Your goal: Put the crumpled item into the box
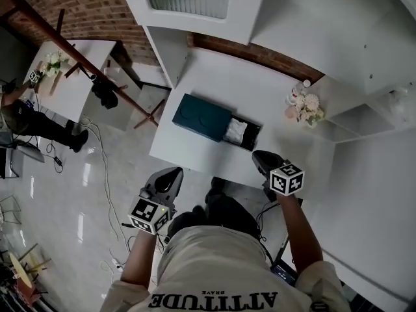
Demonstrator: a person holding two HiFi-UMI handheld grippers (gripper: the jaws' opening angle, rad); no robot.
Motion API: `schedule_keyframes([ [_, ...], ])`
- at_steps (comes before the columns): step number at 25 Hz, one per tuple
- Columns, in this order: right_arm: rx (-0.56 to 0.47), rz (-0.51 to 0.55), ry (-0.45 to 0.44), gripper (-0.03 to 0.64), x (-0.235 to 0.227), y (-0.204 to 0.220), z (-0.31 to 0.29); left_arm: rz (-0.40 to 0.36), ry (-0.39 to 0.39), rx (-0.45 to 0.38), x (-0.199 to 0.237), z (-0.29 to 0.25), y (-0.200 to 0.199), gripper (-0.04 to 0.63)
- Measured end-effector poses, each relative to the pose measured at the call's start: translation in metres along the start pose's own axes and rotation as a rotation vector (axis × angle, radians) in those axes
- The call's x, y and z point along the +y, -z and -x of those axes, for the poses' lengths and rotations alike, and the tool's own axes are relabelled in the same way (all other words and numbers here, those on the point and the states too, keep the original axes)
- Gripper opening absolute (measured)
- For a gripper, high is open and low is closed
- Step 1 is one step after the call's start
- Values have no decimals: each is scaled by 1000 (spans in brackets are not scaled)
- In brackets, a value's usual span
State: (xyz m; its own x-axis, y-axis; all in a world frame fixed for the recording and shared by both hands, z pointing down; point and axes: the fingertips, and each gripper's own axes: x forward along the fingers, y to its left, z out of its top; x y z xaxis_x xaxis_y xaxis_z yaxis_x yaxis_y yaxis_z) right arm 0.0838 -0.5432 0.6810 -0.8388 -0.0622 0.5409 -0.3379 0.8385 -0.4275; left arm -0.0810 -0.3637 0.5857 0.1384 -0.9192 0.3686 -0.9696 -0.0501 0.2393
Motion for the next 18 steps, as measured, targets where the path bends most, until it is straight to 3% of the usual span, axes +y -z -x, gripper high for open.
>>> schedule_keyframes([
  [5,-104,64,131,40,34,11,44,15,11,-22,-9,45,14,26],
  [18,-198,223,253,40,157,56,143,9,58,-83,-61,155,41,26],
])
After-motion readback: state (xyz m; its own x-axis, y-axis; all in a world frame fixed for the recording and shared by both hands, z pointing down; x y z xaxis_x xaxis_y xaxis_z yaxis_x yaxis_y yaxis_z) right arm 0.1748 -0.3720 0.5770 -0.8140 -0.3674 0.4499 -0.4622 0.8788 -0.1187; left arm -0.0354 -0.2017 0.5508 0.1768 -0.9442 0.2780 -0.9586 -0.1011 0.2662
